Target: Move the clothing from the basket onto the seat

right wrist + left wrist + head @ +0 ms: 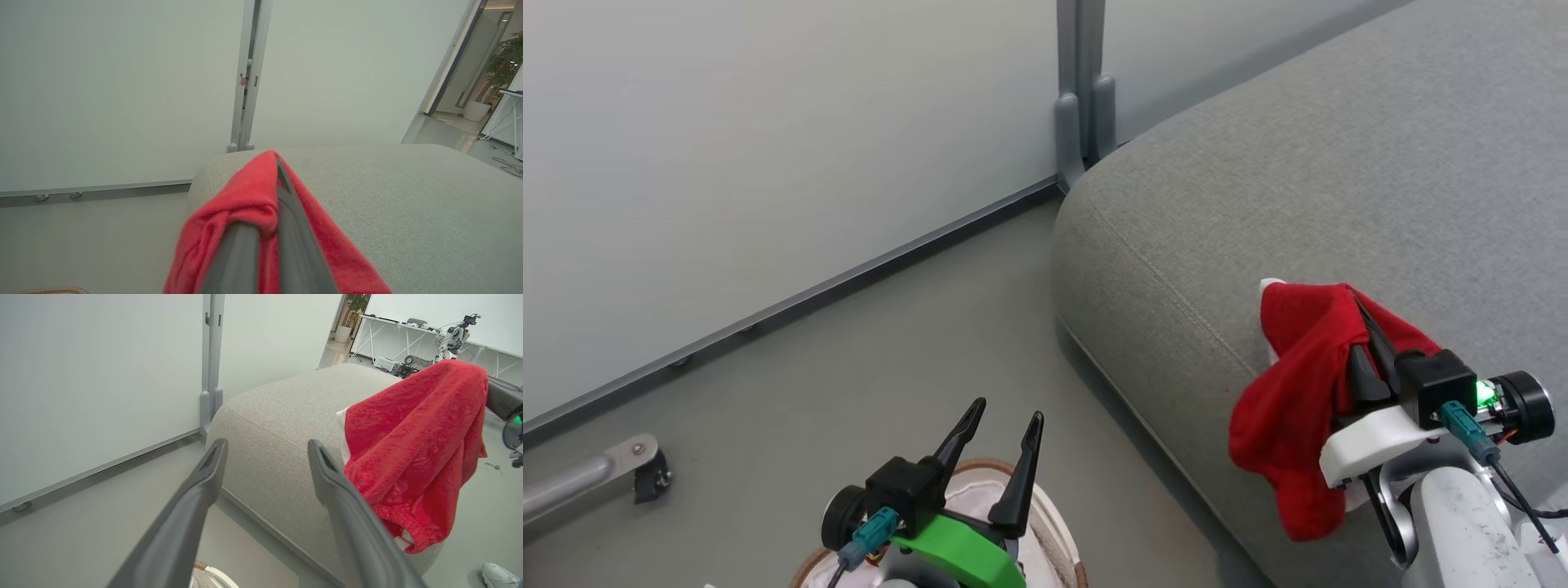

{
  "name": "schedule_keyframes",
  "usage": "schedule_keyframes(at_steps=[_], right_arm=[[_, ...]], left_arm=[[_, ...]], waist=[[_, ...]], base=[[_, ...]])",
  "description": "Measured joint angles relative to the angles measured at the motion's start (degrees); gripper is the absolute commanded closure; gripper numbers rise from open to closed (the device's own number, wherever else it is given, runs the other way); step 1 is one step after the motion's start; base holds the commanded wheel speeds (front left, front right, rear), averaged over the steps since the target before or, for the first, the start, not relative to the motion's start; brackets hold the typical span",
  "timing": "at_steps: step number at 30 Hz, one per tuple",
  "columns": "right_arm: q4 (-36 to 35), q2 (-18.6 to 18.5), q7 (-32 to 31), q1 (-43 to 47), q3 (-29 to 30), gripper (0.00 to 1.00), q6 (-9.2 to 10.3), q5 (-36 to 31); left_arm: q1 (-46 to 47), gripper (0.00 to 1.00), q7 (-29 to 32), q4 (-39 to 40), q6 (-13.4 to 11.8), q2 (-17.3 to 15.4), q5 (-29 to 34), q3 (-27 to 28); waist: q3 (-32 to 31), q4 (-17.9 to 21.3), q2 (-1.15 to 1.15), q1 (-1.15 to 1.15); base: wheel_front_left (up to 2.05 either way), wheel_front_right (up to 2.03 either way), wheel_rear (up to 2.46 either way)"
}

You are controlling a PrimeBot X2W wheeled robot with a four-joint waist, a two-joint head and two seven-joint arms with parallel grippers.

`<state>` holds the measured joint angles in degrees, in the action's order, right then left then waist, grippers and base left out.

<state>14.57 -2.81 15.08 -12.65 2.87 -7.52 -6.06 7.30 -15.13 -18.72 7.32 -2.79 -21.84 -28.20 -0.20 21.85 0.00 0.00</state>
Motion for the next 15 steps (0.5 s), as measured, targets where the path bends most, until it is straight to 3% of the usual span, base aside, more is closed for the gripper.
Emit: schedule_keyframes(at_steps=[8, 15], right_arm=[[0.1, 0.0, 0.0, -1.5, 2.5, 1.0, 0.0, -0.6], [-1.2, -2.8, 0.0, -11.3, 6.4, 1.0, 0.0, -0.9]], left_arm=[[0.6, 0.0, 0.0, 0.4, 0.0, 0.0, 0.5, -0.2], [3.7, 0.0, 0.0, 1.8, 0.0, 0.0, 3.1, 0.0]], waist=[[2.4, 1.6, 0.0, 0.0], [6.4, 0.1, 0.0, 0.0]], base=[[0.0, 0.0, 0.0], [0.0, 0.0, 0.0]])
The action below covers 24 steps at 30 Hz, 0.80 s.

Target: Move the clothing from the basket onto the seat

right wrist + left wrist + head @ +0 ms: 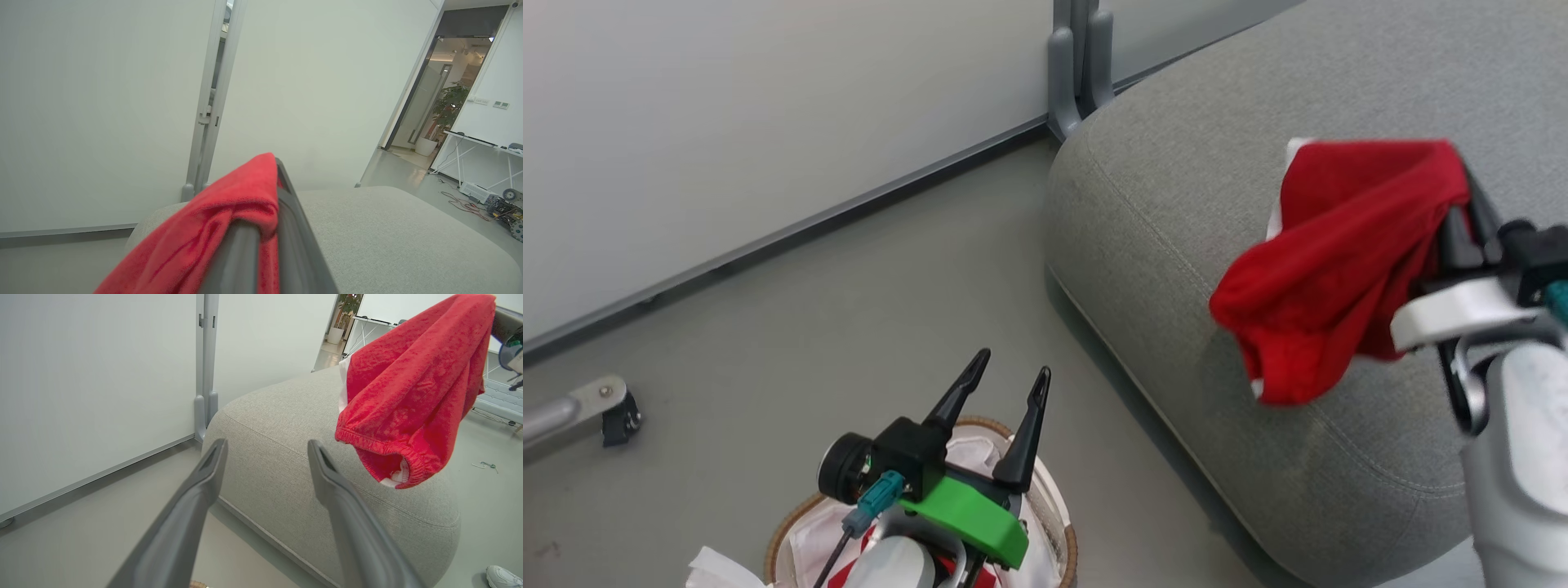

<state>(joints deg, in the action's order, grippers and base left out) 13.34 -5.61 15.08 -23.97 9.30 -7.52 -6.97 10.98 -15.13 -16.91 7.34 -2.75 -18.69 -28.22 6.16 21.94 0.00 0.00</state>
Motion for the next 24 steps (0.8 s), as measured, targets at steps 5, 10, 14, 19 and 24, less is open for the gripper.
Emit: schedule_keyframes(at_steps=[5, 10, 14, 19, 24], right_arm=[[0.7, -3.8, 0.0, -12.4, 2.2, 1.0, 0.0, 1.2], [3.0, -8.5, 0.0, -24.6, 3.9, 1.0, 0.0, 1.9], [7.9, -13.1, 0.0, -33.4, 4.9, 1.0, 0.0, 2.0], [13.4, -16.5, 0.0, -41.8, 7.5, 1.0, 0.0, 1.0], [18.3, -16.4, 0.0, -45.1, 11.6, 1.0, -0.01, -2.2]], left_arm=[[3.4, 0.0, 0.0, 1.4, 0.0, -0.7, 2.4, -0.2], [8.2, 0.0, 0.0, 3.4, 0.0, -2.8, 4.5, -0.7], [11.4, 0.0, 0.0, 5.3, 0.0, -4.3, 5.6, -0.6], [14.9, 0.0, 0.0, 7.1, 0.0, -5.4, 6.9, 0.5], [16.6, 0.0, 0.0, 8.0, 0.0, -5.4, 8.4, 0.8]], waist=[[5.1, -1.2, 0.0, 0.0], [11.4, -2.6, 0.0, 0.0], [17.0, -3.6, 0.0, 0.0], [23.7, -4.8, 0.0, -0.01], [30.3, -5.8, 0.0, -0.01]], base=[[0.0, 0.0, 0.0], [0.0, 0.0, 0.0], [0.0, 0.0, 0.0], [0.0, 0.0, 0.0], [0.0, 0.0, 0.0]])
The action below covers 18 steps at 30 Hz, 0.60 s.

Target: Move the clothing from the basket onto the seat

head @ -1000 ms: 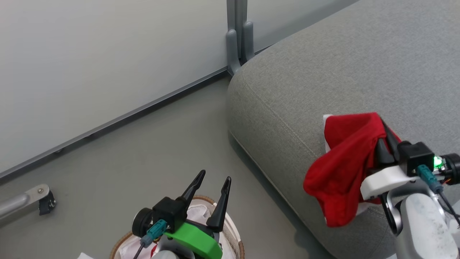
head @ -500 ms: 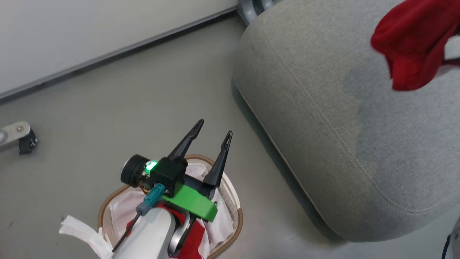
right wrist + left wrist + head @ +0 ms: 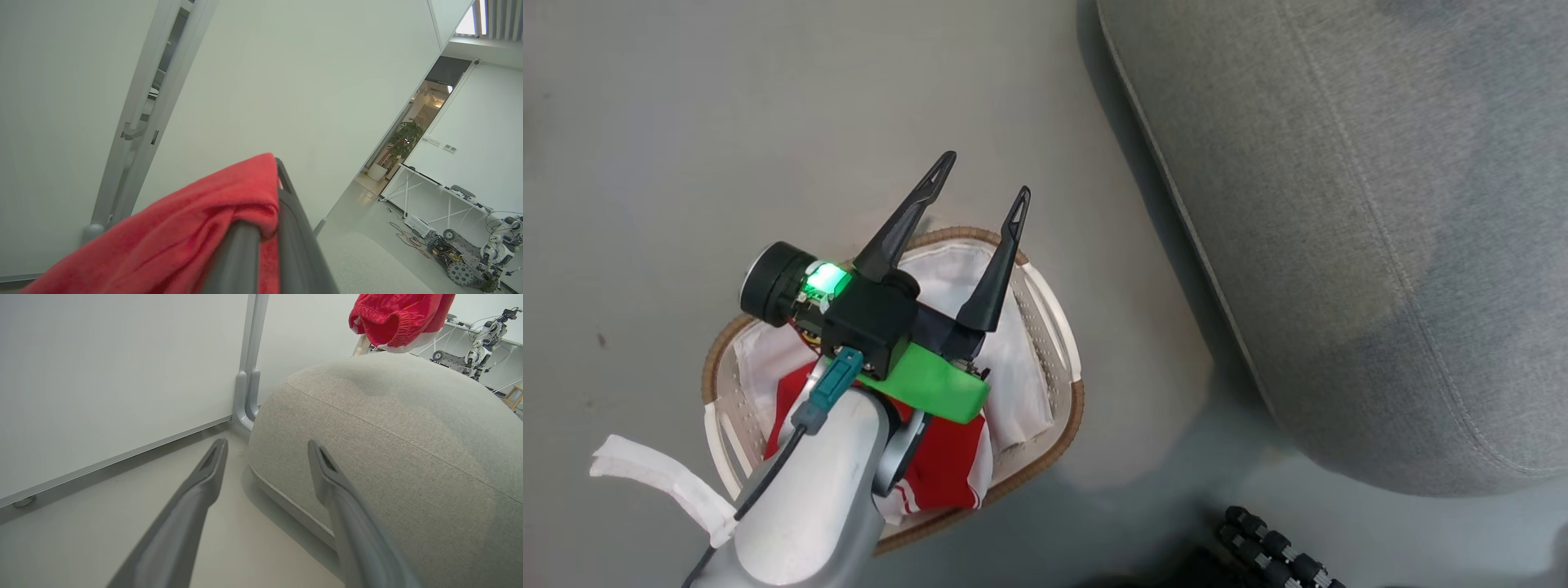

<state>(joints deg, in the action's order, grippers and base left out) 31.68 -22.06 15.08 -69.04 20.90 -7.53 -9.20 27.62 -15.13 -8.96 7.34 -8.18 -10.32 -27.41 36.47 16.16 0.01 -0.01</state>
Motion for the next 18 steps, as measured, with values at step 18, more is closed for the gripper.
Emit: schedule_keyframes(at_steps=[18], right_arm=[[7.7, 7.0, 0.0, -0.3, 2.9, 0.99, 0.0, -8.6]], left_arm=[[2.5, 0.0, 0.0, 0.0, 0.0, -0.2, 0.9, -1.8]], waist=[[11.8, -4.1, 0.0, 0.0]], base=[[0.0, 0.0, 0.0]])
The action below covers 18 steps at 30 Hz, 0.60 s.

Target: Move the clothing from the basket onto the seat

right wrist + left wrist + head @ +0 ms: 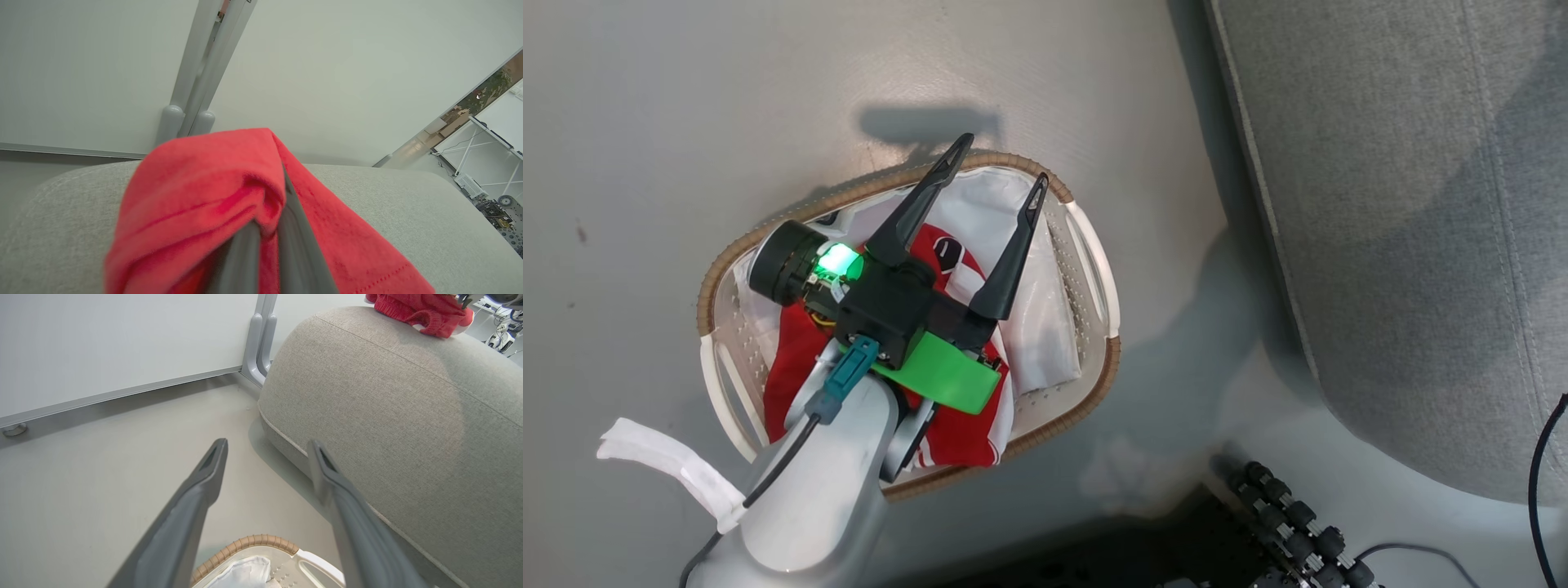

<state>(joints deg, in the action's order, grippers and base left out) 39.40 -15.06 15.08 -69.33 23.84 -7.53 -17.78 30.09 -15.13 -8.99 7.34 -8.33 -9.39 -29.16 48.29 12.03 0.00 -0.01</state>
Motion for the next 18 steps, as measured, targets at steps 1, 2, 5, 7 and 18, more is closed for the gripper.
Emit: schedule_keyframes(at_steps=[1, 2, 5, 7, 18], right_arm=[[0.0, 0.0, 0.0, 0.2, 0.1, 0.76, 0.0, -0.2], [-0.1, 0.0, 0.0, 0.5, 0.1, 0.71, 0.0, -0.4], [-0.2, 0.5, 0.0, 1.6, -0.7, 0.0, 0.0, -0.7], [-0.8, 0.9, 0.0, 3.0, -1.5, 0.0, 0.0, -0.9], [-6.9, 1.8, 0.0, 17.2, -7.8, 0.0, 0.0, 1.2]], left_arm=[[0.1, 0.0, 0.0, -0.1, 0.0, 0.1, -0.1, 0.0], [0.2, 0.0, 0.0, -0.1, 0.0, 0.1, -0.1, -0.1], [0.2, 0.0, 0.0, -0.5, 0.0, 0.2, -0.2, 0.0], [0.2, 0.0, 0.0, -0.9, 0.0, 0.2, -0.6, 0.1], [-1.0, 0.0, 0.0, -3.2, 0.0, 1.9, -2.1, 2.1]], waist=[[0.1, -0.2, 0.0, 0.0], [0.2, -0.5, 0.0, 0.0], [0.2, -0.9, 0.0, 0.0], [-0.2, -0.9, 0.0, 0.0], [-6.0, -1.3, 0.0, 0.01]], base=[[0.0, 0.0, 0.0], [0.0, 0.0, 0.0], [0.0, 0.0, 0.0], [0.0, 0.0, 0.0], [0.0, 0.0, 0.0]])
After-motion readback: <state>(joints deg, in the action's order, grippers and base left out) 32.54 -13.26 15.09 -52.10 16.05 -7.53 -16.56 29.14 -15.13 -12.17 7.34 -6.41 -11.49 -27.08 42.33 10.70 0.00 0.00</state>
